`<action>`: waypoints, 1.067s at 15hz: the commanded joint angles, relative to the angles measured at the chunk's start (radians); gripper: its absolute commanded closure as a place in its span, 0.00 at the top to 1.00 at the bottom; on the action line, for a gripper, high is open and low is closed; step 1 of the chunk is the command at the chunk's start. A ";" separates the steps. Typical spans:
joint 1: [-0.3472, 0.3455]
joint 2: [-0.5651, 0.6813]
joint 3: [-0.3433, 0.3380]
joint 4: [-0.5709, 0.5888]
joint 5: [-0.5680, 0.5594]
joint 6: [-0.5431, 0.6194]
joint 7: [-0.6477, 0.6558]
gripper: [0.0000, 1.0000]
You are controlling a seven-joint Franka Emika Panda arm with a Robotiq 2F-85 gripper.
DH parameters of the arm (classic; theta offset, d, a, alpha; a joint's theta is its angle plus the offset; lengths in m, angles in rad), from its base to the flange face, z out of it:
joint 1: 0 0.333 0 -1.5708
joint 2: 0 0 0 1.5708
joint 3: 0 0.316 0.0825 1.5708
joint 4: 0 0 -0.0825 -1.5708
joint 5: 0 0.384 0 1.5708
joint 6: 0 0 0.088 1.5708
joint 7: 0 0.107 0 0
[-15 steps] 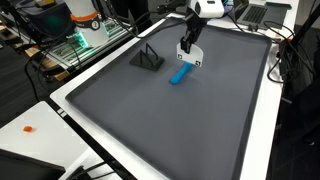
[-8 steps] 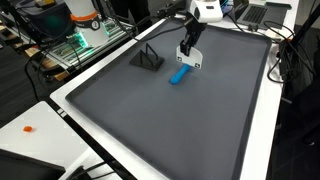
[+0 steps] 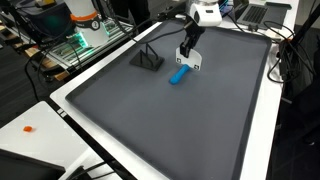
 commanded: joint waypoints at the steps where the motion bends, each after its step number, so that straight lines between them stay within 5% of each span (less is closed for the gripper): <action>1: -0.001 0.035 -0.002 -0.003 -0.013 0.023 -0.007 0.02; 16: -0.006 0.038 0.015 -0.012 0.030 -0.023 -0.013 0.02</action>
